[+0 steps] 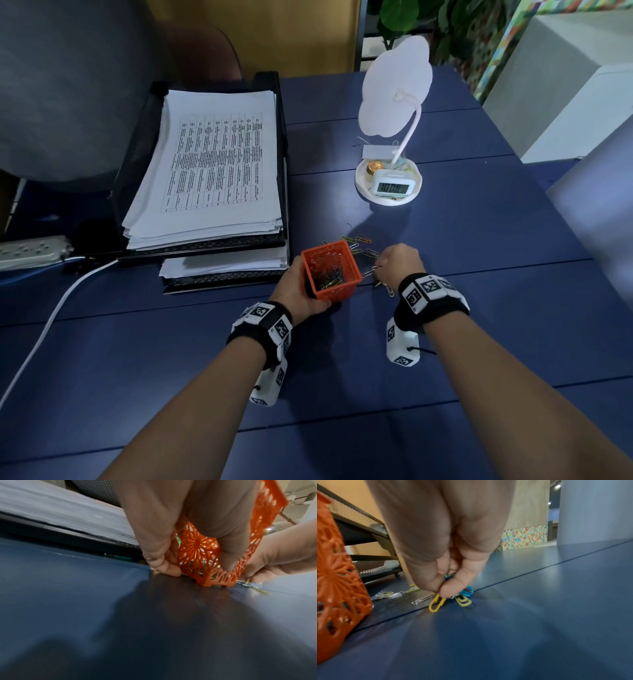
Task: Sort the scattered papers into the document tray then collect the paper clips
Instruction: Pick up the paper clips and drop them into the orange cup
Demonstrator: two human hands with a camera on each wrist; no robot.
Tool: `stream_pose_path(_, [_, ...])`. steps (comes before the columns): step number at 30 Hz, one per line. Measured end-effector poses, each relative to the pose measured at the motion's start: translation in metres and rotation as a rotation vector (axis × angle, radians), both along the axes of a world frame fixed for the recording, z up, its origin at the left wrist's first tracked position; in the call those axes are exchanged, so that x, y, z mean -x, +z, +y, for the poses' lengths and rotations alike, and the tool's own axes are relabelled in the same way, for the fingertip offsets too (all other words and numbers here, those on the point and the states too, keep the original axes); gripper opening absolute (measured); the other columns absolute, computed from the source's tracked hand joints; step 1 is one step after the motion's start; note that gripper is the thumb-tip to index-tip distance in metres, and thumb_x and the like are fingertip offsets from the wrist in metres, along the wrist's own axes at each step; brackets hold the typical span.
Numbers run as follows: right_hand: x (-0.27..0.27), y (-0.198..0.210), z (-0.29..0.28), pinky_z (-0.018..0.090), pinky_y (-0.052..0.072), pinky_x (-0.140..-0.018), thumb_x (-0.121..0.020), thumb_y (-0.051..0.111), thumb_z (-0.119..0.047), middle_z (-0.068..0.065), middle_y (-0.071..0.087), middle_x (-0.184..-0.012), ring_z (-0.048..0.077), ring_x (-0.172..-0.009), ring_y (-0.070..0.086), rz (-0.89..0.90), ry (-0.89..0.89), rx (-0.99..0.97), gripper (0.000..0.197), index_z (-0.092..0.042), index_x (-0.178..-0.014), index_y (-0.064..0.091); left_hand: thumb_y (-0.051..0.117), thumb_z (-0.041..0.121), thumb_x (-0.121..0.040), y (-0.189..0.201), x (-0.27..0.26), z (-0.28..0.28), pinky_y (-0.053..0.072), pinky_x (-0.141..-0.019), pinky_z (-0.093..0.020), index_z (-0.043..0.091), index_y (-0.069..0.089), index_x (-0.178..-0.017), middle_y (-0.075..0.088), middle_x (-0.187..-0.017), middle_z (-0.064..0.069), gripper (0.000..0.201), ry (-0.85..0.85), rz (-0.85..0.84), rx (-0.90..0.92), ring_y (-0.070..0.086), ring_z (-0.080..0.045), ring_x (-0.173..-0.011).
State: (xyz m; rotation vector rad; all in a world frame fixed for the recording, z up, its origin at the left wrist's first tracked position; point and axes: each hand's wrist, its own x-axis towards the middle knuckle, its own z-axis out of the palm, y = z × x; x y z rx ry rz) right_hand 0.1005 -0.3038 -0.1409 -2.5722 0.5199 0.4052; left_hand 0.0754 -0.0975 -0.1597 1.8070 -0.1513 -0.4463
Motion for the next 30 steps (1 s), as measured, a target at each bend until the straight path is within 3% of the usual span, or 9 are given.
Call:
stream_pose_path(4, [0.002,0.028,-0.005,0.027,0.053,-0.080,-0.074,0.062,-0.007,0.006,0.070,-0.084,0.021,-0.082,0.063,-0.045,-0.019,-0.076,0.013,-0.016,-0.064,0.064,0.076,-0.016,-0.062,-0.006,-0.002,0.001,0.049,-0.081,-0.013,0.017,0.037,-0.124,0.056,-0.119,-0.006,0.080,-0.012,0.002,-0.007,0.057,-0.014,-0.105])
stream_pose_path(8, [0.010,0.077,0.005,0.023,0.052,-0.069,-0.075,0.065,-0.003,0.000,0.065,-0.063,0.013,-0.062,0.062,-0.270,-0.119,-0.403,0.020,-0.020,-0.065,0.066,0.072,-0.020,-0.063,-0.004,-0.002,-0.001,0.048,-0.081,-0.012,0.012,0.036,-0.125,0.056,-0.116,-0.008,0.078,-0.007,0.009,0.005,0.056,-0.017,-0.104])
stream_pose_path(11, [0.014,0.098,0.025,0.018,0.050,-0.057,-0.075,0.065,-0.002,0.003,0.065,-0.059,0.009,-0.050,0.058,-0.273,0.002,-0.484,0.015,-0.016,-0.071,0.069,0.076,-0.011,-0.055,0.002,0.001,-0.004,0.048,-0.078,-0.012,0.015,0.038,-0.119,0.055,-0.108,-0.002,0.079,-0.004,0.017,0.039,0.055,-0.016,-0.097])
stream_pose_path(13, [0.017,0.097,0.043,0.020,0.052,-0.057,-0.074,0.065,-0.002,0.000,0.066,-0.064,0.009,-0.052,0.059,-0.238,0.120,-0.408,0.015,-0.016,-0.071,0.070,0.077,-0.005,-0.053,0.003,0.002,-0.005,0.048,-0.077,-0.012,0.016,0.038,-0.120,0.054,-0.108,-0.002,0.080,0.002,0.019,0.037,0.055,-0.014,-0.094])
stream_pose_path(17, [0.023,0.086,0.057,0.027,0.053,-0.081,-0.074,0.075,-0.011,-0.005,0.058,-0.088,0.012,-0.084,0.058,-0.162,0.293,-0.199,0.020,-0.015,-0.093,0.074,0.074,0.003,-0.053,0.006,0.003,-0.002,0.050,-0.087,-0.023,0.019,0.037,-0.123,0.058,-0.114,-0.008,0.080,-0.003,0.007,0.036,0.059,-0.019,-0.100])
stream_pose_path(19, [0.023,0.085,0.051,0.023,0.050,-0.079,-0.074,0.079,-0.015,-0.007,0.057,-0.088,0.009,-0.082,0.057,-0.146,0.278,-0.246,0.028,-0.017,-0.101,0.073,0.075,-0.004,-0.057,0.005,0.003,-0.001,0.050,-0.084,-0.020,0.016,0.037,-0.126,0.058,-0.109,-0.004,0.081,0.002,0.018,0.020,0.059,-0.014,-0.095])
stream_pose_path(22, [0.022,0.085,0.040,0.022,0.051,-0.070,-0.078,0.073,-0.006,-0.005,0.064,-0.077,0.008,-0.067,0.060,-0.148,0.175,-0.460,0.020,-0.017,-0.095,0.072,0.066,-0.025,-0.065,0.004,0.002,-0.002,0.048,-0.072,-0.008,0.003,0.034,-0.131,0.054,-0.101,0.001,0.078,0.010,0.012,0.028,0.055,-0.009,-0.086])
stream_pose_path(26, [0.017,0.080,0.032,0.038,0.057,-0.076,-0.084,0.063,0.005,0.008,0.067,-0.079,0.020,-0.069,0.064,-0.165,0.054,-0.694,0.022,-0.016,-0.078,0.067,0.067,-0.024,-0.064,0.000,0.001,-0.002,0.048,-0.074,-0.011,0.005,0.035,-0.129,0.054,-0.110,-0.009,0.078,0.004,-0.003,0.041,0.056,-0.014,-0.091])
stream_pose_path(30, [0.012,0.058,0.017,0.028,0.053,-0.072,-0.084,0.057,0.005,0.003,0.067,-0.080,0.018,-0.073,0.061,-0.267,-0.054,-0.491,0.028,-0.018,-0.074,0.069,0.075,-0.014,-0.062,-0.006,-0.001,0.001,0.047,-0.077,-0.008,0.020,0.038,-0.118,0.059,-0.108,-0.002,0.075,0.000,-0.025,-0.008,0.058,-0.011,-0.093])
